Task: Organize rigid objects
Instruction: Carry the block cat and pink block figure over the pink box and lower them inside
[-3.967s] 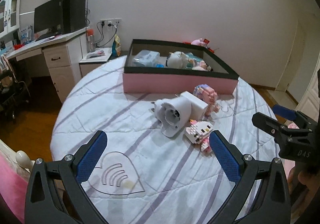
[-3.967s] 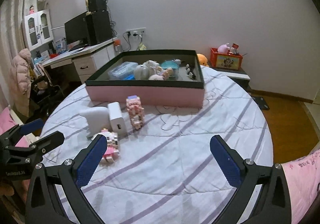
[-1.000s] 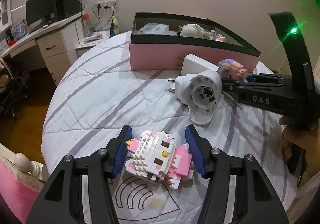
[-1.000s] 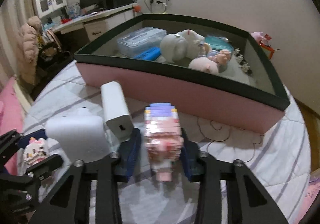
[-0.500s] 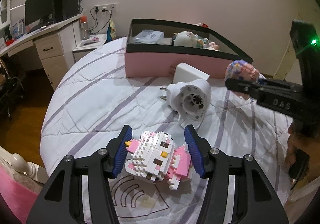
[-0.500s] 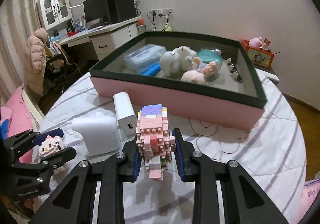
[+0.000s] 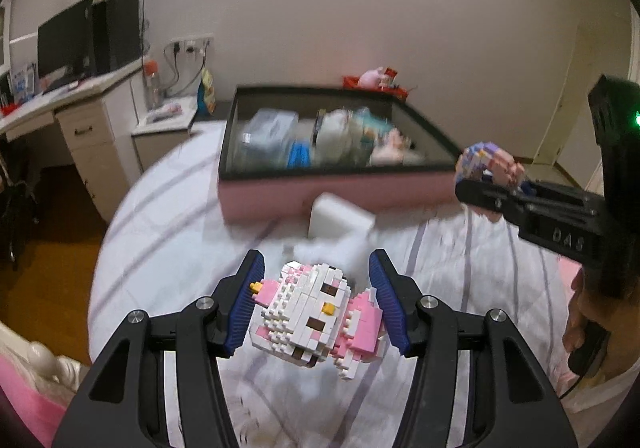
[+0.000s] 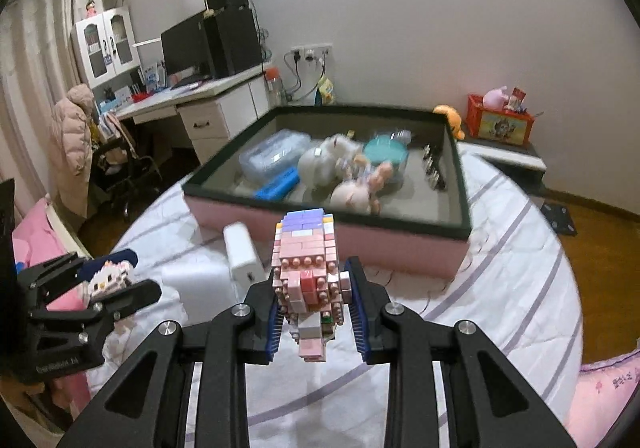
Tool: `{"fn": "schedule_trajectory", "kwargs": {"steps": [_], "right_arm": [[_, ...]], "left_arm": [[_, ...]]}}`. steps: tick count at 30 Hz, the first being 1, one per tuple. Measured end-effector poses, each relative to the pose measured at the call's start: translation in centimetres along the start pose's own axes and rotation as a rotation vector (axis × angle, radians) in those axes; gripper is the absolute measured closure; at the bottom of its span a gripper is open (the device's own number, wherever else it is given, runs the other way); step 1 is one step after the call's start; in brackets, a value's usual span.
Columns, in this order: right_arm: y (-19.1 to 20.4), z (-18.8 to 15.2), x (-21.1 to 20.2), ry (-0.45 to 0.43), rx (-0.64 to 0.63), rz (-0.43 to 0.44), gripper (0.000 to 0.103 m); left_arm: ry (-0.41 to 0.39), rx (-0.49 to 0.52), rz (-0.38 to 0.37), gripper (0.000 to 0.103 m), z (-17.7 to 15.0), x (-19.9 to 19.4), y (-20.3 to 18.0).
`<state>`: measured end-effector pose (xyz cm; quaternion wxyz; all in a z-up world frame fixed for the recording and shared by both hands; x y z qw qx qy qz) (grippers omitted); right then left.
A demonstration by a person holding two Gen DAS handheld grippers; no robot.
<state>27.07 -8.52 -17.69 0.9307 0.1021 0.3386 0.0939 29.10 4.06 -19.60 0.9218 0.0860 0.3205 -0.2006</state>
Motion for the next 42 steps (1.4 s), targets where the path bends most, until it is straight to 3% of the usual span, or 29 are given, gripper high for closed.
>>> {"fn": "schedule_trajectory", "kwargs": {"steps": [6,10,13,17,19,26,37,39,42], "right_arm": [[-0.6,3.9,0.2,-0.037,-0.026,-0.012,0.074],[-1.8,6.8,1.4,-0.045,-0.033,-0.039,0.074],[-3.3,9.0,3.4,-0.021,-0.014,-0.039,0.074],[-5.3,11.2,6.9,0.036,-0.008,-0.080,0.074],[-6.6,11.7,8.9,0.083,0.035,-0.063,0.074],[-9.4,10.3,14.0,0.222,0.065,-0.095,0.074],[-9.6,10.0,13.9,0.234,0.022,-0.134,0.074],[-9.4,9.9,13.7,0.231,0.027,-0.132,0.074],[-9.3,9.6,13.2,0.227,0.045,-0.120,0.074]], "left_arm": [[-0.050,0.054,-0.028,0.047,5.9,1.1,0.3],[-0.073,0.062,-0.096,0.047,10.4,2.9,0.9],[-0.047,0.080,-0.085,0.047,13.5,5.5,2.0],[0.033,0.029,-0.177,0.047,16.3,10.1,3.3],[0.086,0.032,-0.149,0.047,17.3,13.1,4.0],[0.277,0.048,-0.135,0.047,17.4,21.7,4.2],[0.370,0.047,-0.091,0.047,15.8,26.1,4.5],[0.368,0.049,-0.097,0.041,15.8,25.8,4.4],[0.361,0.072,-0.096,0.024,15.8,25.0,4.3]]}}
Point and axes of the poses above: each gripper's, at about its wrist camera, not at the fingertips, and x roughly the way its jaws point, y to its left, z to its top, the point moved 6 cm from there along x, roughly the way its jaws point, and after that the axes turned 10 degrees about x, right-handed, at the moved point
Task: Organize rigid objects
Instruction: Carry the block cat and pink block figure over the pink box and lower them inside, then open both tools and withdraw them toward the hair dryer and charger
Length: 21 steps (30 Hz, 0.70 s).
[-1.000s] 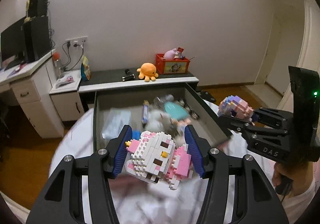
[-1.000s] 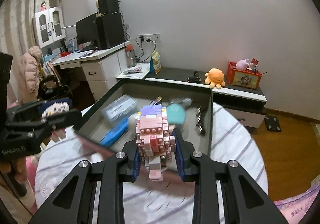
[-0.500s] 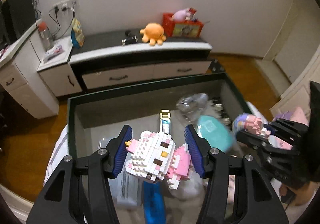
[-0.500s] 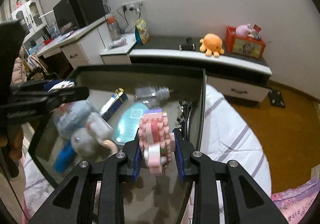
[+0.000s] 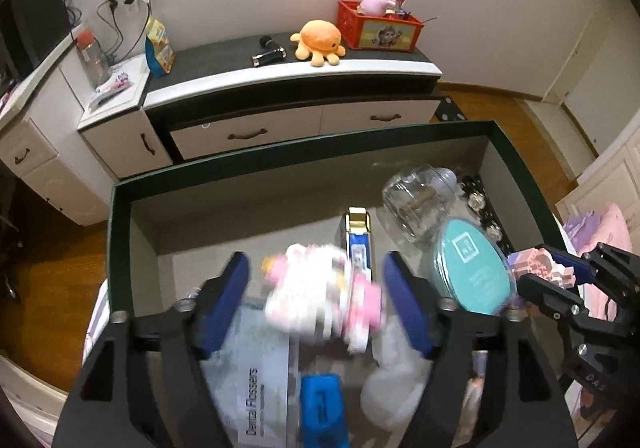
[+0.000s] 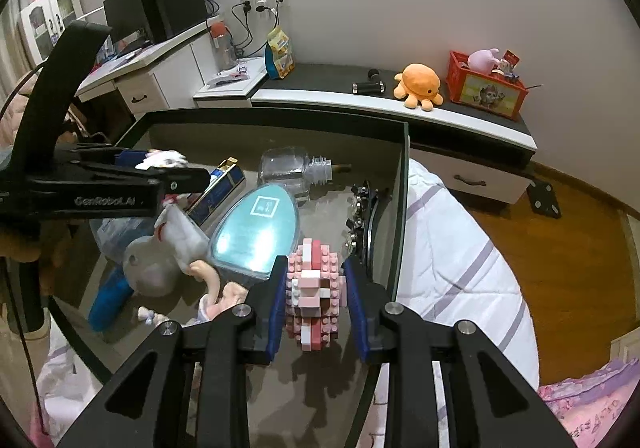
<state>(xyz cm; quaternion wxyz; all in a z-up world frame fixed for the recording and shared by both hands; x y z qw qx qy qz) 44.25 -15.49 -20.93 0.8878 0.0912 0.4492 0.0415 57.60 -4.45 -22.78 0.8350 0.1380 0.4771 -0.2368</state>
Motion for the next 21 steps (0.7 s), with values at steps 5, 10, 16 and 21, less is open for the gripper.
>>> {"fn": "schedule_trajectory", "kwargs": {"steps": [5,10,16,21], "right_arm": [[0.2,-0.9,-1.3,-0.016,0.021,0.014,0.072],[1.4,-1.8,-4.1,-0.071,0.026,0.020,0.039],[3.4,-3.9,-7.7,-0.124,0.022,0.028,0.022],[5.6,-6.9,-11.3,-0.176,-0.002,0.078,0.017]], "left_arm": [[-0.055,-0.008,-0.002,0.017,-0.6,-2.9,-0.1],[-0.115,0.016,0.018,0.014,-2.4,-6.6,-1.1],[-0.211,0.042,0.060,0.008,-6.3,-12.1,-2.8],[-0.318,0.004,0.135,0.002,-10.6,-16.9,-3.4]]}}
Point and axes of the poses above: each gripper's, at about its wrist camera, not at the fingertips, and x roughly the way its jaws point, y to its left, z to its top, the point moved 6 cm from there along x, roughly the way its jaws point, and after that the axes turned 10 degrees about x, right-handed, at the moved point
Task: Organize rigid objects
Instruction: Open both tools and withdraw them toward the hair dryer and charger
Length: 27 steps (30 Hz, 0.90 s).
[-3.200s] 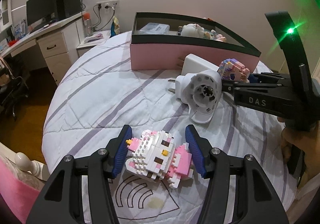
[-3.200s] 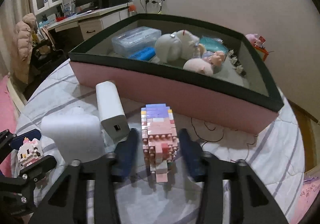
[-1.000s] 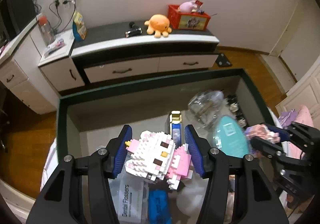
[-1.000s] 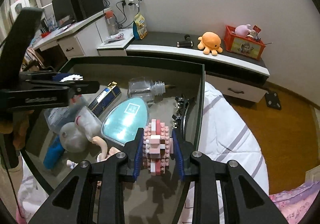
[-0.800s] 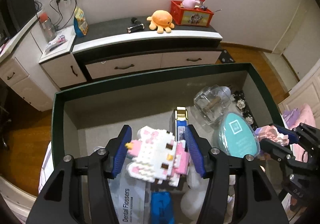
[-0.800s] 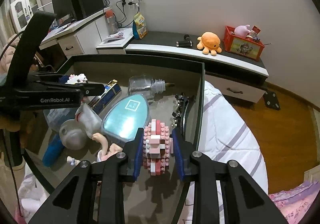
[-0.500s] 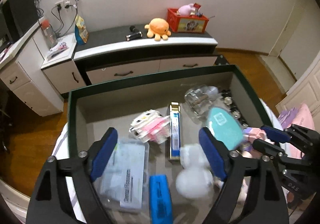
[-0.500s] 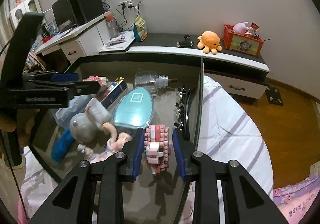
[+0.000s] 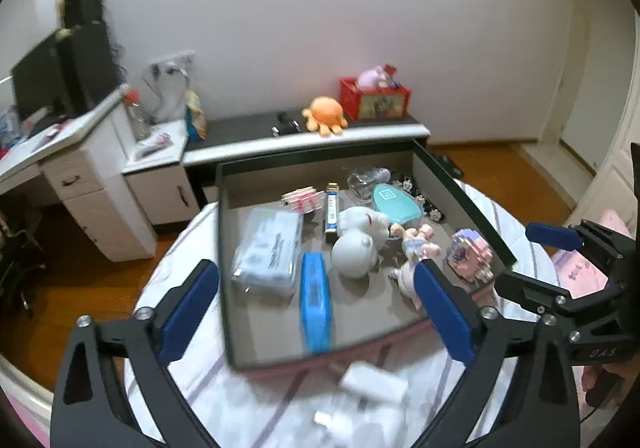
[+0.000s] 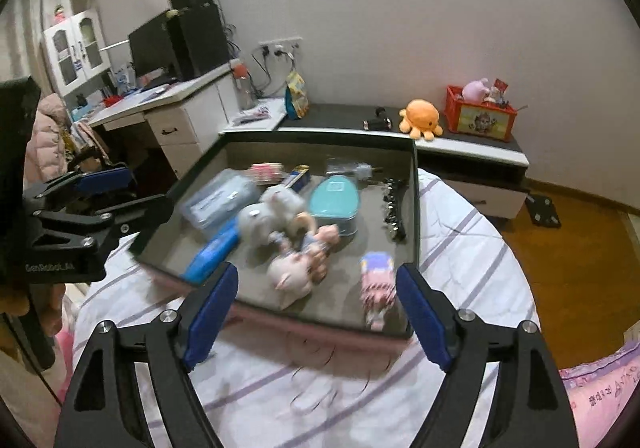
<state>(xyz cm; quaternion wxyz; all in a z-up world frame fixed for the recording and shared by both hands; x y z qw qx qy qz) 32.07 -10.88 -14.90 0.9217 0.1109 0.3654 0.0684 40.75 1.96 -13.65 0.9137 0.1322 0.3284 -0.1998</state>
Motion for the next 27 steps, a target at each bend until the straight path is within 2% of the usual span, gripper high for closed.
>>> {"fn": "schedule_trajectory", "kwargs": {"steps": [1,3,8,13,17,21,27], "right_arm": [[0.3,-0.3,-0.5,-0.006,0.000,0.010,0.015],[1.1,-1.3,-1.5,-0.020,-0.010,0.021,0.000],[2.7,-3.7,-3.8,-0.056,-0.009,0.065,0.000],[3.4,-6.0,-5.4,-0.106,-0.027,0.020,0.000],[2.9,-8.0,-5.5,-0.127,-0.035,-0.040,0.000],[1.8,-9.9,-4.7,-0.096,0.015,-0.034,0.000],[0.7,-11.3,-3.3,-0.054,0.061,-0.037,0.000]], "left_arm": [[-0.017,-0.005,0.008,0.001,-0.5,-0.9,-0.1],[-0.038,-0.016,0.010,0.000,-2.1,-2.7,-0.5],[-0.090,-0.060,0.049,0.000,-5.9,-6.4,-1.8],[-0.106,-0.093,0.103,0.000,-9.3,-8.3,-2.8],[-0.072,-0.117,0.098,0.000,-12.1,-8.2,-3.8],[-0.029,-0.141,0.089,0.000,-14.3,-7.4,-4.2],[0.015,-0.151,0.080,0.000,-15.9,-6.5,-4.1]]}}
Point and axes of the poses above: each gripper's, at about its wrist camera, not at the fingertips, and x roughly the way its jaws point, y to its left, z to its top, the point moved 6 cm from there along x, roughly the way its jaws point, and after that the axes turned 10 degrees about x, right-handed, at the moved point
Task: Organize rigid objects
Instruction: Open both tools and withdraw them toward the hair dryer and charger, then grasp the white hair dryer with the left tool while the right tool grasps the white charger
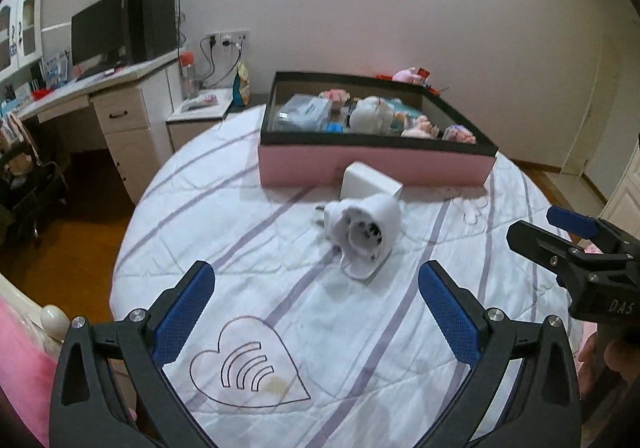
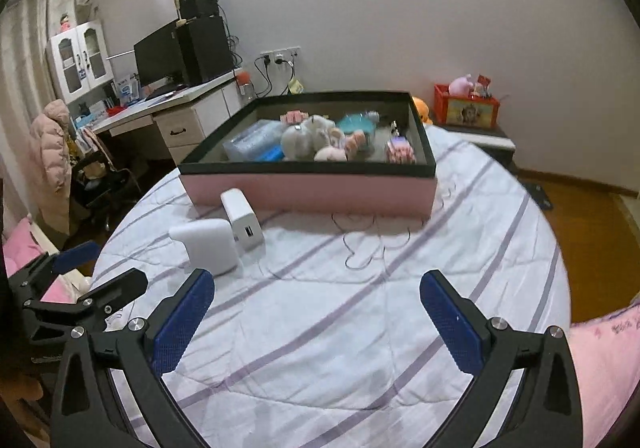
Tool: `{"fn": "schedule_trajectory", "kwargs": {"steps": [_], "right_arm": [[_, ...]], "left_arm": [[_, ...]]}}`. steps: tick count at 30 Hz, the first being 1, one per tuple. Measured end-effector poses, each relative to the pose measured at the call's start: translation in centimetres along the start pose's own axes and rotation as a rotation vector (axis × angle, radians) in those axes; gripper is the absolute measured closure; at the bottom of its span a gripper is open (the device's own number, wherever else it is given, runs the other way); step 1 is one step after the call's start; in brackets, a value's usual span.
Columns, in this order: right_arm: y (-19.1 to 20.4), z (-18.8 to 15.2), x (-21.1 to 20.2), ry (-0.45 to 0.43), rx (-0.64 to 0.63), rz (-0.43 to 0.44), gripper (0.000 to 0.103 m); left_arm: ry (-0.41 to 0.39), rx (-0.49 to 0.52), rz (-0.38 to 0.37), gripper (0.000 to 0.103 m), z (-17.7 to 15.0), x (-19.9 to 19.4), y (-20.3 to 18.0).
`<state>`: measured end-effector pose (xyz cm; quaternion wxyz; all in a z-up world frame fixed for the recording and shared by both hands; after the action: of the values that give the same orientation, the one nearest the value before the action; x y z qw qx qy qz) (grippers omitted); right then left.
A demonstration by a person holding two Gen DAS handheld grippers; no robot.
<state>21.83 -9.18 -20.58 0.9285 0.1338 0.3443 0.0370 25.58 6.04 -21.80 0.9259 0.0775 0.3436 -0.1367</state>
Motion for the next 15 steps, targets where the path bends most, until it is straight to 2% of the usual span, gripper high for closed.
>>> {"fn": "schedule_trajectory", "kwargs": {"steps": [4,15], "right_arm": [[-0.2,-0.2,0.4,0.010,0.007,-0.008,0.000],[-1.9,-0.2,2.0,0.039,0.067,-0.005,0.000]], "left_arm": [[0.015,0.010,0.010,0.000,-0.2,0.7,-0.1],[0.076,0.016,-0.053,0.000,1.2,4.0,-2.4]]}}
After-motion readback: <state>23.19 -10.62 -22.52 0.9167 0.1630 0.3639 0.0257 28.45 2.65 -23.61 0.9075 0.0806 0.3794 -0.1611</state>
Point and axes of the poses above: each gripper's, at about its wrist camera, not at the fingertips, and x roughly the way its jaws point, y to its left, z to its top, the point moved 6 cm from there along x, roughly the way its jaws point, and after that the axes turned 10 degrees about x, right-handed, at the moved point
